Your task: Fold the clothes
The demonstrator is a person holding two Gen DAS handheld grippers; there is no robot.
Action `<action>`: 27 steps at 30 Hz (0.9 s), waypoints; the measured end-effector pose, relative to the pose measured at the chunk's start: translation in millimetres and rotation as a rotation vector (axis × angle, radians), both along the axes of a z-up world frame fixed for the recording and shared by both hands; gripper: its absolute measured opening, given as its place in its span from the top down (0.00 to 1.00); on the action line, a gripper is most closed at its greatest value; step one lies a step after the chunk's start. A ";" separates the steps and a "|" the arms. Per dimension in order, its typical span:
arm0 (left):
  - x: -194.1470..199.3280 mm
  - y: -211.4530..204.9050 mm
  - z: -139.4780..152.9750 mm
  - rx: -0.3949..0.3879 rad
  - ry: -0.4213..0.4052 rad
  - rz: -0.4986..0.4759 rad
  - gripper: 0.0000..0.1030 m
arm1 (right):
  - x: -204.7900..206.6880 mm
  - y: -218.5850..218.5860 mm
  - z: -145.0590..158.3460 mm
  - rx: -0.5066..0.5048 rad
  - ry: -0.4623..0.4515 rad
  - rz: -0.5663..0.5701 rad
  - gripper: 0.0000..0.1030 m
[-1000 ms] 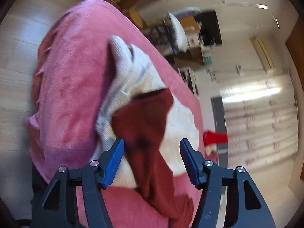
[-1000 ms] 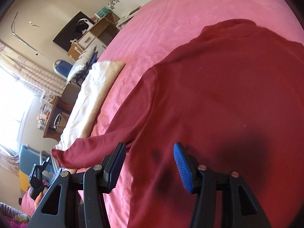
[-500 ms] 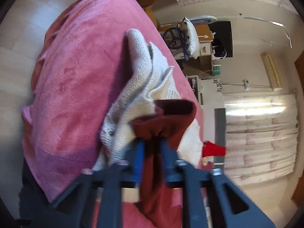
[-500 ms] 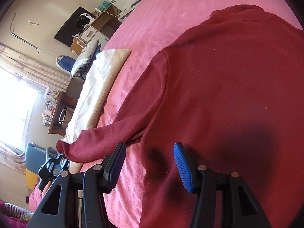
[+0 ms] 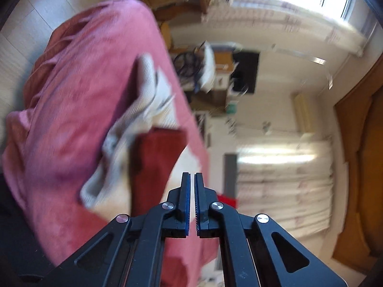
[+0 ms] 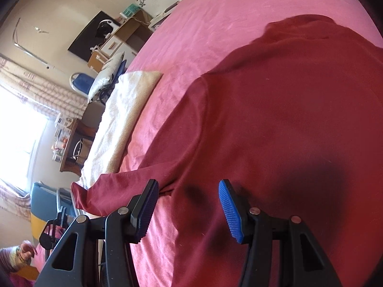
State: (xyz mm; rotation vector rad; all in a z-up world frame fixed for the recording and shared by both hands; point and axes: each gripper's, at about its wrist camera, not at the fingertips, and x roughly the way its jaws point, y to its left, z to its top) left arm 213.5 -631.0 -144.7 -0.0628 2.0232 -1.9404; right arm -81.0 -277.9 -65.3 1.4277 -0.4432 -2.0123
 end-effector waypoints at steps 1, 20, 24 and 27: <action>-6.0 2.7 -1.3 -0.001 -0.050 -0.014 0.65 | 0.0 -4.0 0.6 -0.002 0.004 0.010 0.48; -12.3 -10.7 -21.3 -0.001 -0.226 0.104 0.36 | 10.1 -45.0 -16.1 0.003 -0.062 0.134 0.48; -11.9 -10.4 -14.5 -0.015 -0.192 0.077 0.62 | 15.1 -43.6 -20.7 0.000 -0.078 0.128 0.48; -7.7 -6.3 -10.3 -0.029 -0.221 0.079 0.93 | 14.6 -37.7 -19.7 -0.004 -0.080 0.117 0.48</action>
